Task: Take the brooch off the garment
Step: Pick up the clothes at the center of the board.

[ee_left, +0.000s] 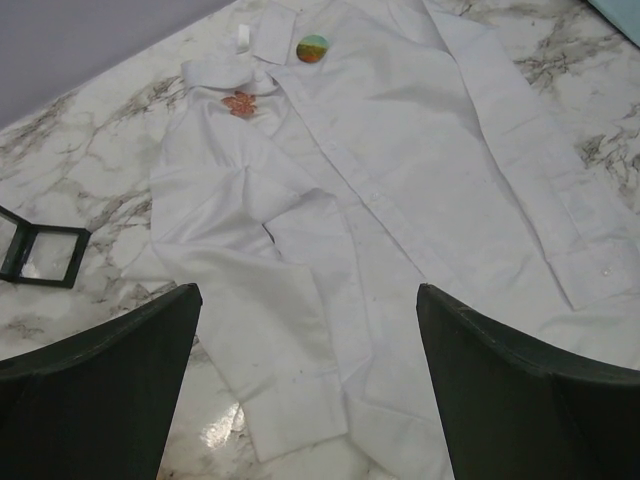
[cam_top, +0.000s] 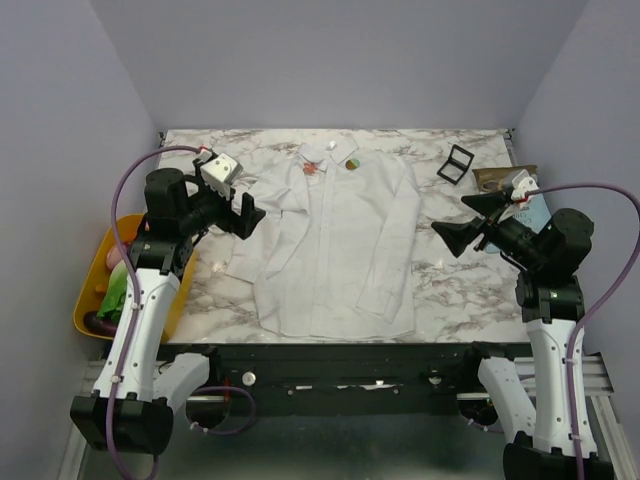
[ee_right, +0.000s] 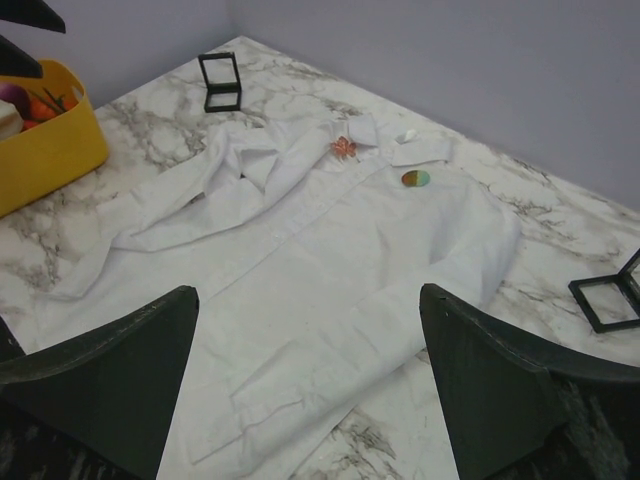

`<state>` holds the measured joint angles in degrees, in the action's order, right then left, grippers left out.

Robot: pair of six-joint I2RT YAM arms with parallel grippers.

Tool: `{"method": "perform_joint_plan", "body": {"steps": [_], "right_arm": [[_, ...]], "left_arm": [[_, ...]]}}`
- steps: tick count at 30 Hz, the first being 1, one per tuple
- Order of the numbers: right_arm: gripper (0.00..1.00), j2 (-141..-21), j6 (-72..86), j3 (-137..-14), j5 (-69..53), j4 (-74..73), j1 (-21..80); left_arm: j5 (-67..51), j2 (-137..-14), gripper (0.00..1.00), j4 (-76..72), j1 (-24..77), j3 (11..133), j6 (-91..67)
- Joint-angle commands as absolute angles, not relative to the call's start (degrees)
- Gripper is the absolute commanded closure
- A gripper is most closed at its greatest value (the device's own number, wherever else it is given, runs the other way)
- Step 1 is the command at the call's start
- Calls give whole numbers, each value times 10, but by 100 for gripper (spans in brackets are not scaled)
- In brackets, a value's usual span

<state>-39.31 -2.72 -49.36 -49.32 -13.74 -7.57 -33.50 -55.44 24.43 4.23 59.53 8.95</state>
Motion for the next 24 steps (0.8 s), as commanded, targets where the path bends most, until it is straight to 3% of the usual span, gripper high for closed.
{"method": "perform_joint_plan", "body": {"steps": [1, 8, 13, 24], "right_arm": [[0, -420, -44, -496, -473, -135, -78], [0, -468, -58, -523, -433, -158, -61], [0, -467, -69, -516, -403, -156, -51], [0, -458, -80, -501, -381, -150, -51]], "left_arm": [[-331, -577, 1, 265, 72, 624, 127], [-193, -659, 1, 257, 144, 667, 139], [-34, -735, 1, 200, 207, 694, 119], [124, -1043, 1, 240, 270, 926, 149]]}}
